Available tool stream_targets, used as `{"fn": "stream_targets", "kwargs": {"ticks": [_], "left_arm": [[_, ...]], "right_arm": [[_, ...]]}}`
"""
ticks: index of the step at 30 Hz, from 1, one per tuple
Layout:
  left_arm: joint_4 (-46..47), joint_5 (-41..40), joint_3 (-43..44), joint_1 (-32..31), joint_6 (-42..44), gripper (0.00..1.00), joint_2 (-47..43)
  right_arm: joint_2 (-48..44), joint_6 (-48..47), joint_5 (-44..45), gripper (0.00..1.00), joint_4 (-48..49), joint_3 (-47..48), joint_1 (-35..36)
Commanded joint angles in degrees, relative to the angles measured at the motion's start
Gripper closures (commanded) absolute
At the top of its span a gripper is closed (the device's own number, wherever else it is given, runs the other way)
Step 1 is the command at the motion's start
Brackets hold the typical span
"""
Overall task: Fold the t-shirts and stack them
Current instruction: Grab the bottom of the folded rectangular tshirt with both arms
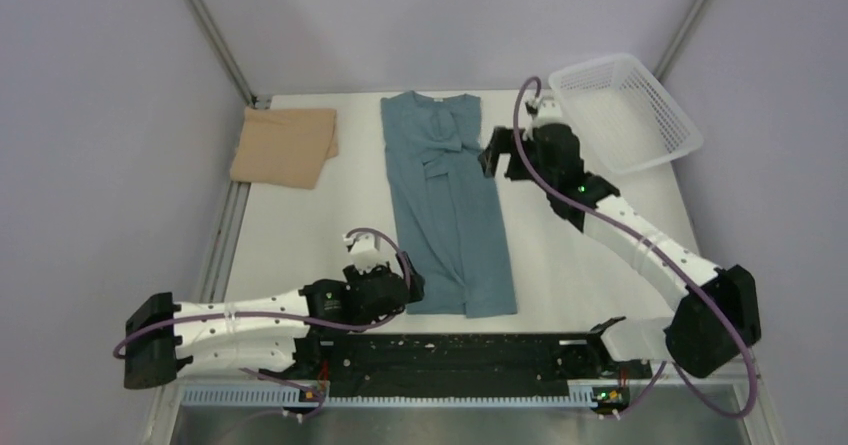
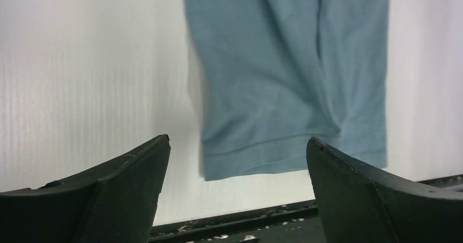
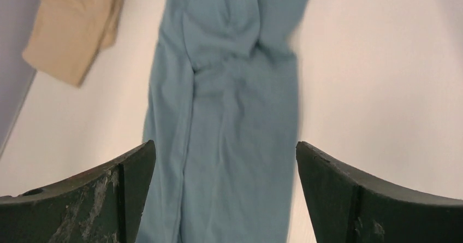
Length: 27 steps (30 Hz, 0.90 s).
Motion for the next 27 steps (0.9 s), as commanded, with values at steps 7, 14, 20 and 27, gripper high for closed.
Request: {"fn": "stream_targets", "kwargs": {"ticks": [7,14,20,27], "left_arm": [[12.9,12.3,-7.9,5.0,2.0,0.13,6.3],[18.6,17.0,-6.4,7.8,4.4,0.35,14.8],[6.4,16.2,-2.2,8.2,1.8,0.99,17.8],[0.5,21.9,-2.9,8.3,4.6,1.00,16.0]], "right_arm": [[-14.4,15.5,0.6,0.07,2.8,-28.4,4.7],[-14.1,15.1,4.2,0.06,1.8,-28.9,4.8],[-13.9,17.4,1.6,0.08,-1.2,-29.7,4.9],[-18.5,19.3,-8.6,0.16,-8.1,-37.2,11.1]]}}
